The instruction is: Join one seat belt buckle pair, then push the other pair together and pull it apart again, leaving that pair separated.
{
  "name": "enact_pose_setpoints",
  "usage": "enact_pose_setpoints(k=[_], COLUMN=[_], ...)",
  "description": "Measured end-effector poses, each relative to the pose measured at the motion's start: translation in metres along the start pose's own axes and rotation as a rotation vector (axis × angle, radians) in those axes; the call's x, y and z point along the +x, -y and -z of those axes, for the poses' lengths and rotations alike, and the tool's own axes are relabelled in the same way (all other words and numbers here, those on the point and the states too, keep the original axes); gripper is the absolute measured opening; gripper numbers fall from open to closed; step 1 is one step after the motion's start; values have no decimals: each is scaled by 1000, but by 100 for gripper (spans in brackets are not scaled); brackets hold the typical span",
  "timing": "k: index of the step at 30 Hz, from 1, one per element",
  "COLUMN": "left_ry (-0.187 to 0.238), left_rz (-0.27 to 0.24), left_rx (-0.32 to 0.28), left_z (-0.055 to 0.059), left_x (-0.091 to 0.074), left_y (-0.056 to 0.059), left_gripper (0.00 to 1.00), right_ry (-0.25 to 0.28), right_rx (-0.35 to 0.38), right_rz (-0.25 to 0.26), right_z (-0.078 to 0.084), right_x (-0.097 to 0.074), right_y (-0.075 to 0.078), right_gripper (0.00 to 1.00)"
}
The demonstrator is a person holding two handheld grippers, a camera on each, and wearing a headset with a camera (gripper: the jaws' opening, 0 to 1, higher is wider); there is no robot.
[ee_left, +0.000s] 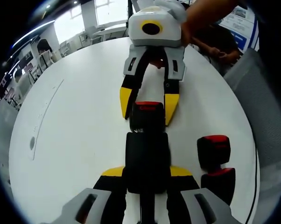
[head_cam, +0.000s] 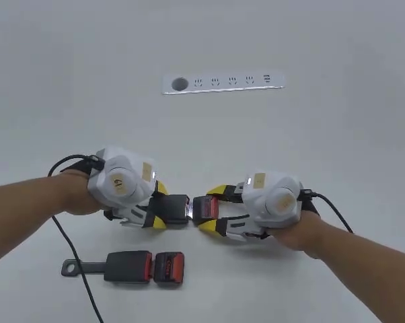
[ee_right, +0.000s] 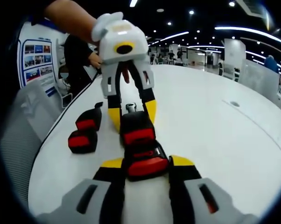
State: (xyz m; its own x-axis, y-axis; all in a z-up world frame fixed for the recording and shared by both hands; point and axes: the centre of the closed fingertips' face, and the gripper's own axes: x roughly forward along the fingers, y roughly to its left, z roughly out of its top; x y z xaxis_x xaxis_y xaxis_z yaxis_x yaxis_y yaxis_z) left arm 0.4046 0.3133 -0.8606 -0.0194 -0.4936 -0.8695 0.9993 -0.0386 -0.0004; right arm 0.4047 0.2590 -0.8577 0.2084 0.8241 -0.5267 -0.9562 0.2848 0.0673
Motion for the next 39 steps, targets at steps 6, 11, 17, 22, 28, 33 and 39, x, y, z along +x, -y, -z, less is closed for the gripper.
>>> enact_pose_setpoints(k=[6,11,17,22,28,33,39], left_ry=[-4,-11,-10,-11,-10,-11,-13], left_rz=[1,1,-1,0,-1,-2,-1], left_rx=[0,-1,-7,-6,-9,-13,-15], left_z=[0,0,0,-1,-2,-1,-1], left_x=[-1,-1,0,0,1,0,0], left_y=[0,0,-1,-1,0,0,1], left_gripper=[34,34,34,34,34,34,34], right_ry=[1,-5,-9,-12,-24,-23,-35], right_rx=[-5,-13,-14,-9,-19,-19,-21], right_rz=[3,0,4,7,-6,-14,-12], right_z=[0,0,2,7,10,12,19], right_x=[0,0,-2,-10,-15,-19,-30], right_y=[0,0,1,3,4,4,6], right_gripper=[36,36,36,37,37,37,37])
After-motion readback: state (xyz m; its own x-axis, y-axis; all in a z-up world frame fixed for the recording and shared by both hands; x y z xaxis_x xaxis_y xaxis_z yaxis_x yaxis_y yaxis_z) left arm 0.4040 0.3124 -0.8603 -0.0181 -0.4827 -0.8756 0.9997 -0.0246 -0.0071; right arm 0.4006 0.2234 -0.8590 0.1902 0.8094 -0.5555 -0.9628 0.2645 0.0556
